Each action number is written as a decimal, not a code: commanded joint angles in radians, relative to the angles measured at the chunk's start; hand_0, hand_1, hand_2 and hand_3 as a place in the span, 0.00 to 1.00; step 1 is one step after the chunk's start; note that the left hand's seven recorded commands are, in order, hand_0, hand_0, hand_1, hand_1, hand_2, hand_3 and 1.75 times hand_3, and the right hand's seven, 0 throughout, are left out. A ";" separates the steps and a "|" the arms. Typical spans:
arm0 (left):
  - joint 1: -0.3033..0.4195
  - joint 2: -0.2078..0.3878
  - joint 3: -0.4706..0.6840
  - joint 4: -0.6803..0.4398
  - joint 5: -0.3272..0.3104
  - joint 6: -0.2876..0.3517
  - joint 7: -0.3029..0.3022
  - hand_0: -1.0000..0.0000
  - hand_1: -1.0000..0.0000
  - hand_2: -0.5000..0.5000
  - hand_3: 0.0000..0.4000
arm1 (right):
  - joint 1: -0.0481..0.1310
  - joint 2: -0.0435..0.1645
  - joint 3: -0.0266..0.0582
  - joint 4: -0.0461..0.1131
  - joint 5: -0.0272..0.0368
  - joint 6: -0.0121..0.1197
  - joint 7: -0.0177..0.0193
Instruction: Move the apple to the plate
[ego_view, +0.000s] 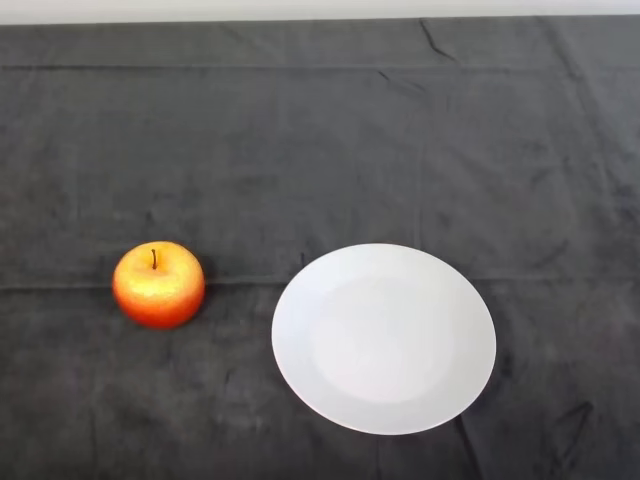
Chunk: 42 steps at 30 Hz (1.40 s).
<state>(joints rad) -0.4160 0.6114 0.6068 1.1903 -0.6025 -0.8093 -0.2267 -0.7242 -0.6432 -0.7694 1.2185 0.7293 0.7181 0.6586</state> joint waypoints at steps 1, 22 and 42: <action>-0.038 -0.018 -0.006 0.018 0.022 -0.009 -0.013 1.00 1.00 0.50 0.00 | -0.014 -0.026 -0.0157 0.008 0.0129 -0.005 0.0058; -0.059 -0.109 -0.143 -0.018 0.185 -0.032 -0.026 1.00 1.00 0.50 0.00 | -0.013 -0.025 -0.0158 0.005 0.0129 -0.005 0.0047; -0.032 -0.198 -0.291 -0.104 0.391 -0.175 0.024 1.00 1.00 0.50 0.00 | -0.011 -0.024 -0.0159 0.002 0.0133 -0.005 0.0032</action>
<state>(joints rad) -0.4529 0.4107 0.3282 1.1408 -0.2164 -0.9664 -0.2038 -0.7242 -0.6436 -0.7694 1.2184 0.7293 0.7179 0.6585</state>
